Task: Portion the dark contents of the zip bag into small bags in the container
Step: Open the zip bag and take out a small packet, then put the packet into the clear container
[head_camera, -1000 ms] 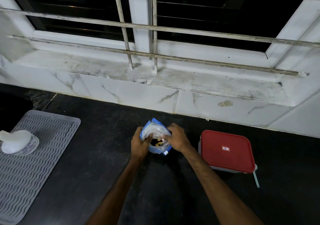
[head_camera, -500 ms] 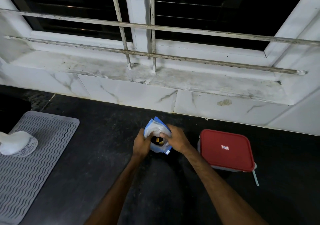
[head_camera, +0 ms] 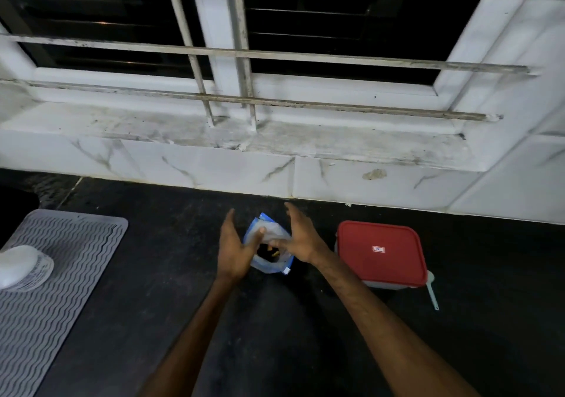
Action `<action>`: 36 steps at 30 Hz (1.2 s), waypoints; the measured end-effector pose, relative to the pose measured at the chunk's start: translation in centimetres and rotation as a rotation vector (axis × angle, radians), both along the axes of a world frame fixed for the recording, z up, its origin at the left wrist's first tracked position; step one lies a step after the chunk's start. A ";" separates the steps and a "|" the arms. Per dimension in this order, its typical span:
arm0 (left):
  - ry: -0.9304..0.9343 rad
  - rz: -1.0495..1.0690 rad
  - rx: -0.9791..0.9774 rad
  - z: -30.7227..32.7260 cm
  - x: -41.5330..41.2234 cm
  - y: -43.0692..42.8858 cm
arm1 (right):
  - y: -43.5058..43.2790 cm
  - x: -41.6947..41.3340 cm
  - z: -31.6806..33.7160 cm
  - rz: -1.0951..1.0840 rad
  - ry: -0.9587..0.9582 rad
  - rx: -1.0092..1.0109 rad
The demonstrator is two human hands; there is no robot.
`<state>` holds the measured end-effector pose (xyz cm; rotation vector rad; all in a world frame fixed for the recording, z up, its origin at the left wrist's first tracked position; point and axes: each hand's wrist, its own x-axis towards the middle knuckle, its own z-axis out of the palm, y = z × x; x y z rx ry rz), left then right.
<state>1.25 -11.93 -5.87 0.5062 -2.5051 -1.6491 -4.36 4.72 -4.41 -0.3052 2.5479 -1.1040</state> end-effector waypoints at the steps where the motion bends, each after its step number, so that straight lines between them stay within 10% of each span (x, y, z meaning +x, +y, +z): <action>1: 0.083 0.020 -0.062 1.2 0.0 0.7 | 1.1 0.4 1.0 -0.014 0.051 -0.011; 7: 0.343 -0.273 -0.183 4.8 -1.8 8.0 | 8.8 3.4 3.6 -0.115 0.385 0.170; 14: -0.062 -0.882 -0.230 0.0 -1.4 13.2 | 13.3 8.7 0.4 -0.049 0.183 0.611; 26: -0.071 -0.441 -0.144 -1.6 3.9 17.1 | 12.7 8.6 -2.7 0.105 0.437 0.937; 36: -0.177 -0.377 -0.050 -3.3 5.3 16.8 | 14.1 8.2 0.8 0.233 0.644 0.800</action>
